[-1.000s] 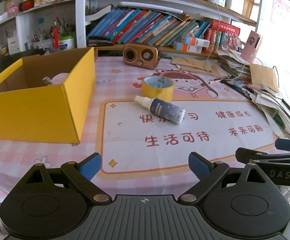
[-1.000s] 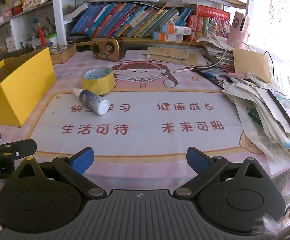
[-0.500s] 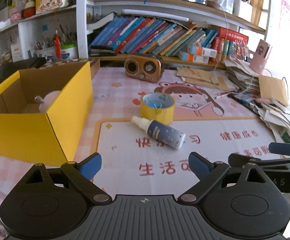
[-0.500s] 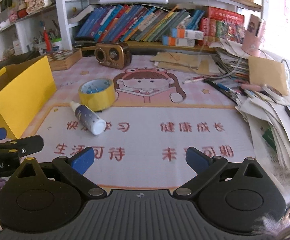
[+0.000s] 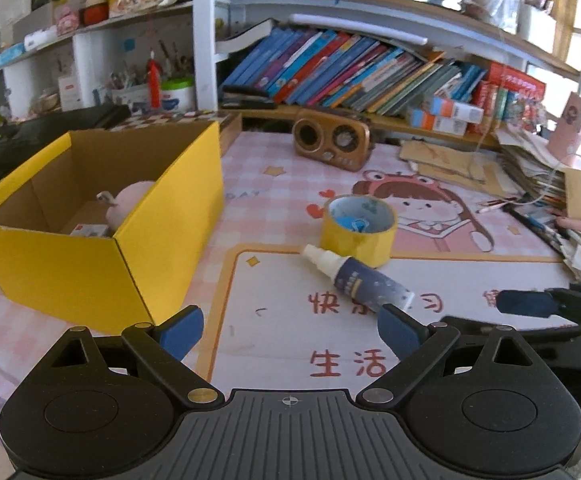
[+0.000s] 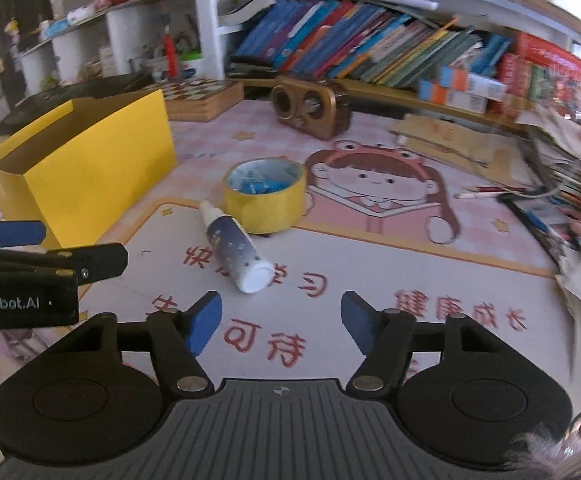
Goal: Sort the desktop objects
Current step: 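Move left tool to the yellow tape roll while right tool reaches the spray bottle, then close right tool on the spray bottle while left tool grips the tape roll rim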
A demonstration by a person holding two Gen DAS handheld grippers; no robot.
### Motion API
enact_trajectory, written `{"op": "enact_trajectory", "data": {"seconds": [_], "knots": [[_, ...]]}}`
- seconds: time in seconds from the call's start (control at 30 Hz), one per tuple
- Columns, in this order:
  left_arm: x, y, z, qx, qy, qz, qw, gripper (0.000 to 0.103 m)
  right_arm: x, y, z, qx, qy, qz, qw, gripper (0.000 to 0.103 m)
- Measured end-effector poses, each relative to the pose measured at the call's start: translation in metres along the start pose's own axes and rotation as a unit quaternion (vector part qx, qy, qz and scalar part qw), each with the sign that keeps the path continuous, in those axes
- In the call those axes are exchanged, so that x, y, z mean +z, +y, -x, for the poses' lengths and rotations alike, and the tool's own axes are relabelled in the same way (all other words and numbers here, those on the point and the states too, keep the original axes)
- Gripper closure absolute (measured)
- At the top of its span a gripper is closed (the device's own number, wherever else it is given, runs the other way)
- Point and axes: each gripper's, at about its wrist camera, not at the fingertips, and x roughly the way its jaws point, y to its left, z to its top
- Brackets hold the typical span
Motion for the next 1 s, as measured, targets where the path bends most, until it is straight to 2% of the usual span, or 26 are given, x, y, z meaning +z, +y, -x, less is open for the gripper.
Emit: {"op": "enact_trajectory", "data": {"seconds": [0.13, 0.33, 0.5, 0.67, 0.73, 0.83, 1.0], "knots": [[0.003, 0.001, -0.007, 0.014, 0.009, 0.008, 0.9998, 0.007, 0.013, -0.003, -0.023, 0.031, 0.019, 0.011, 0.999, 0.045], [0.005, 0.0, -0.013, 0.03, 0.016, 0.008, 0.9994, 0.007, 0.033, -0.002, -0.062, 0.069, 0.039, 0.061, 0.995, 0.048], [0.005, 0.004, -0.014, 0.042, 0.023, 0.012, 0.9988, 0.007, 0.046, 0.002, -0.095, 0.097, 0.064, 0.093, 0.989, 0.05], [0.005, 0.007, -0.013, 0.053, 0.025, 0.011, 0.9982, 0.007, 0.047, 0.01, -0.119, 0.11, 0.099, 0.131, 0.98, 0.058], [0.004, 0.009, -0.013, 0.056, 0.026, 0.012, 0.998, 0.007, 0.046, 0.013, -0.119, 0.111, 0.094, 0.15, 0.978, 0.058], [0.004, 0.01, -0.013, 0.057, 0.028, 0.015, 0.9979, 0.007, 0.047, 0.012, -0.119, 0.117, 0.091, 0.156, 0.977, 0.071], [0.006, 0.007, -0.013, 0.048, 0.023, 0.004, 0.9985, 0.007, 0.05, 0.012, -0.113, 0.135, 0.093, 0.162, 0.973, 0.073]]}}
